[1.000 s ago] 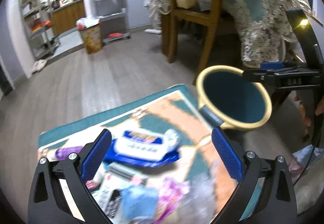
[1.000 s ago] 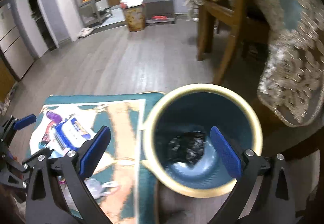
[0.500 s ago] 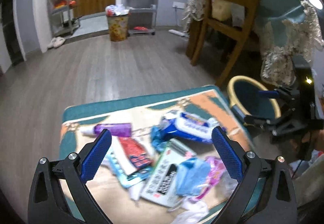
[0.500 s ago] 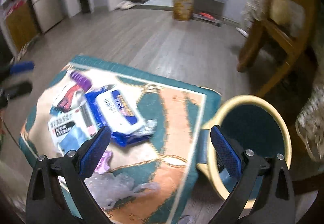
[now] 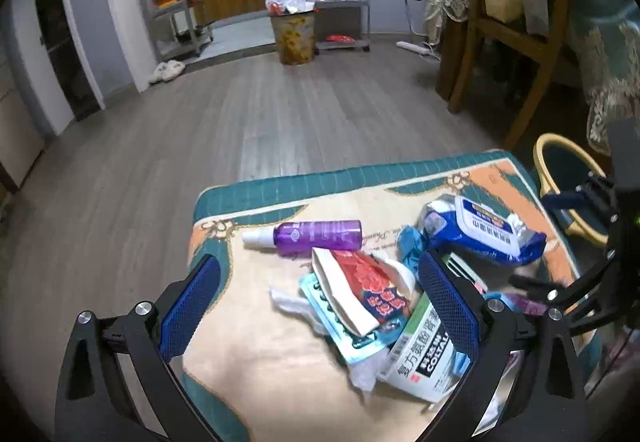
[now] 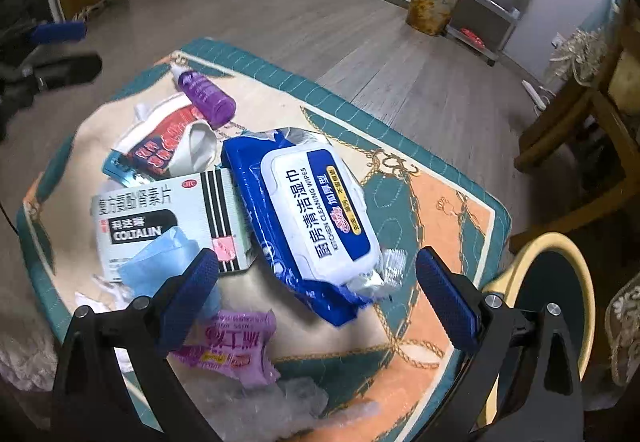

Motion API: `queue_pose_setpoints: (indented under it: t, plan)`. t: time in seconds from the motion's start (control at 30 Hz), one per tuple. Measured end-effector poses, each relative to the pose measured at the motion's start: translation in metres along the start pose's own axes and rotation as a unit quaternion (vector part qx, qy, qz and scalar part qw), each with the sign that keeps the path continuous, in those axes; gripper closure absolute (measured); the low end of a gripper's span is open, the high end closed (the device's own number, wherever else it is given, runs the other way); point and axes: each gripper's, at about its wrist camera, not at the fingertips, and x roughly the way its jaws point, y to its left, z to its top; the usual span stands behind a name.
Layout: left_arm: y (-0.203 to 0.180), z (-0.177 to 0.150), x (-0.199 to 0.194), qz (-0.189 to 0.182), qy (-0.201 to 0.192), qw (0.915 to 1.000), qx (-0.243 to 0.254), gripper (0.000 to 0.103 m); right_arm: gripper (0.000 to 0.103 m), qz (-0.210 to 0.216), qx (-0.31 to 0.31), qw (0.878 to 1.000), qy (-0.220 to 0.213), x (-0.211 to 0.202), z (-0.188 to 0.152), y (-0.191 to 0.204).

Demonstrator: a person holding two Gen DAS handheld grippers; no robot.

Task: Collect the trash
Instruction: 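Return both grippers to the mat and grasp the blue wet-wipes pack with the right gripper, then carry the wipes pack toward the bin with the right gripper while the left gripper grasps a blue mask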

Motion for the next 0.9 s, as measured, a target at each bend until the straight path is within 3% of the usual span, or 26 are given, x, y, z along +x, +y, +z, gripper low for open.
queue_pose_setpoints:
  t: [0.13, 0.23, 0.3, 0.4, 0.57, 0.7, 0.9]
  plan:
    - [0.002, -0.001, 0.007, -0.005, 0.004, 0.9999, -0.014, 0.005, 0.013, -0.010, 0.003, 1.000, 0.012, 0.014, 0.004, 0.000]
    - [0.003, -0.001, 0.012, -0.017, 0.013, 0.9996, -0.020, 0.005, 0.032, -0.006, -0.003, 1.000, 0.022, 0.021, 0.004, 0.000]
    - [0.000, -0.001, 0.015, -0.019, 0.016, 0.9995, -0.018, 0.005, 0.061, -0.005, -0.012, 0.999, 0.029, 0.024, 0.003, 0.002]
    - [-0.003, -0.002, 0.017, -0.034, 0.019, 0.9991, -0.013, 0.006, 0.079, -0.005, -0.011, 1.000, 0.016, 0.016, 0.006, 0.001]
    - [-0.010, -0.004, 0.021, -0.035, 0.025, 0.9991, 0.000, 0.007, 0.091, 0.011, 0.036, 0.999, -0.007, -0.008, 0.010, -0.021]
    - [-0.029, -0.006, 0.019, -0.069, 0.029, 0.9970, 0.020, 0.007, 0.092, 0.033, 0.083, 0.996, -0.013, -0.024, 0.006, -0.049]
    - [-0.096, -0.026, 0.012, -0.099, 0.028, 0.9888, 0.108, 0.007, 0.092, 0.039, 0.113, 0.993, -0.015, -0.035, -0.006, -0.070]
